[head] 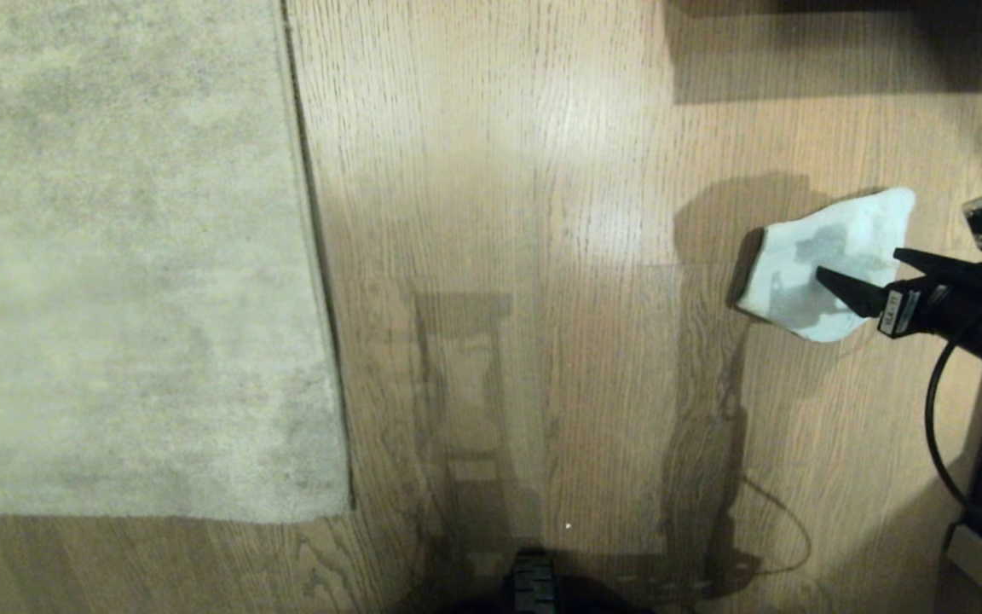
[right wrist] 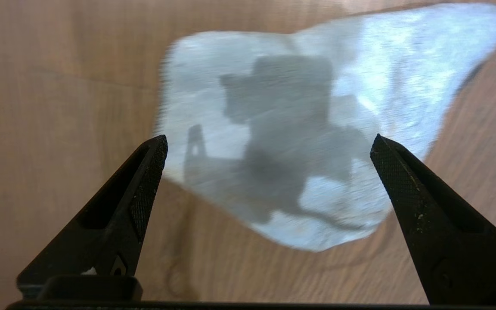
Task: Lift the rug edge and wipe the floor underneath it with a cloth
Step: Pick up the rag
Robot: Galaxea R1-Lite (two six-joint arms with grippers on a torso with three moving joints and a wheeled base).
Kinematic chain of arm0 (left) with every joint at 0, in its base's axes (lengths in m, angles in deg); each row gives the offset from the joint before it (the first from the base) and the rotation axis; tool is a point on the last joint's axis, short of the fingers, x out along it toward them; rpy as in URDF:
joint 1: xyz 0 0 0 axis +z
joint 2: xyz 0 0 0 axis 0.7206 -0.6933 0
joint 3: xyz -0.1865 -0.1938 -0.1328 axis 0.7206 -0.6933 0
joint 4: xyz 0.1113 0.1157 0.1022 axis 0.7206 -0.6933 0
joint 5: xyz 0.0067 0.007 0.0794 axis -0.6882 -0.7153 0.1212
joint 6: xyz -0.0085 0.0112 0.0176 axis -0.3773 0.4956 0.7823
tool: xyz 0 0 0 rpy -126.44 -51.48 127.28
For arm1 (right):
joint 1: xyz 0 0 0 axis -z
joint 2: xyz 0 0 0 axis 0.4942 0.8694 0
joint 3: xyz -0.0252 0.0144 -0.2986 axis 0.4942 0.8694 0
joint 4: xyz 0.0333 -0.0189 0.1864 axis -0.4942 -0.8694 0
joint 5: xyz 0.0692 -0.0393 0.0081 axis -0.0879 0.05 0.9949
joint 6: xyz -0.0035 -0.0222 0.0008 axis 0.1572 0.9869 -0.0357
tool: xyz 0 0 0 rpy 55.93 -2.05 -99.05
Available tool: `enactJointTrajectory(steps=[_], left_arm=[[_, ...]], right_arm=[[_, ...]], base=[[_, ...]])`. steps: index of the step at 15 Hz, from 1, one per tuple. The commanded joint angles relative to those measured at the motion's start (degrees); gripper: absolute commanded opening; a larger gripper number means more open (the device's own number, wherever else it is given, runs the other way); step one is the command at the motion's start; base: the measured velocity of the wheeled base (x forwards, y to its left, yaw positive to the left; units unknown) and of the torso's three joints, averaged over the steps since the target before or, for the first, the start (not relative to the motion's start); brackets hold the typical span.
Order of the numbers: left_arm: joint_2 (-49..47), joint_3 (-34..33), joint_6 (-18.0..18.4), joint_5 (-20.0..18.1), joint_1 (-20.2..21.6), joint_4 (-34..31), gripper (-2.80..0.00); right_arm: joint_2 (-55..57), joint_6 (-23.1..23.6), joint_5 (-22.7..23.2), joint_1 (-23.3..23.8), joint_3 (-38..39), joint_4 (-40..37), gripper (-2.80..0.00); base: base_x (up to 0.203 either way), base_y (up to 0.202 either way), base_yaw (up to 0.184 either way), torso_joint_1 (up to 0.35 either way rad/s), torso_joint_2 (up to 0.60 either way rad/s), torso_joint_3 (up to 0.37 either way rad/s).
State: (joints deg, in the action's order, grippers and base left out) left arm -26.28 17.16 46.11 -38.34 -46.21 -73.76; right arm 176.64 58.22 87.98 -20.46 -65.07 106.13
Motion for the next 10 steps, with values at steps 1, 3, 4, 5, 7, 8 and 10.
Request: enactJointTrajectory(steps=[1, 3, 4, 5, 7, 8, 10], left_arm=[[0.0, 0.0, 0.0, 0.0, 0.0, 0.0, -2.80], [0.0, 0.0, 0.0, 0.1, 0.0, 0.0, -2.80], [0.0, 0.0, 0.0, 0.0, 0.0, 0.0, -2.80], [0.0, 0.0, 0.0, 0.0, 0.0, 0.0, -2.80], [0.0, 0.0, 0.0, 0.0, 0.0, 0.0, -2.80], [0.0, 0.0, 0.0, 0.0, 0.0, 0.0, -2.80], [-0.1, 0.0, 0.0, 0.0, 0.0, 0.0, -2.80]], right_arm=[[-4.5, 0.1, 0.0, -1.9, 1.6, -1.2, 0.00], [-3.6, 0.2, -0.3, -0.6, 0.2, -1.2, 0.00], [-2.6, 0.4, -0.4, 0.7, -0.5, -0.9, 0.00], [-1.4, 1.0, -0.4, 2.4, -1.5, -0.8, 0.00], [1.2, 2.2, -0.5, 5.4, -4.3, -0.7, 0.00], [2.4, 2.3, -0.5, 6.3, -5.5, -0.6, 0.00], [4.5, 2.4, -0.5, 7.1, -7.5, -0.4, 0.00]], base=[[0.000, 0.000, 0.000, 0.000, 0.00, 0.000], [0.000, 0.000, 0.000, 0.000, 0.00, 0.000], [0.000, 0.000, 0.000, 0.000, 0.00, 0.000], [0.000, 0.000, 0.000, 0.000, 0.00, 0.000], [0.000, 0.000, 0.000, 0.000, 0.00, 0.000], [0.000, 0.000, 0.000, 0.000, 0.00, 0.000], [0.000, 0.000, 0.000, 0.000, 0.00, 0.000]])
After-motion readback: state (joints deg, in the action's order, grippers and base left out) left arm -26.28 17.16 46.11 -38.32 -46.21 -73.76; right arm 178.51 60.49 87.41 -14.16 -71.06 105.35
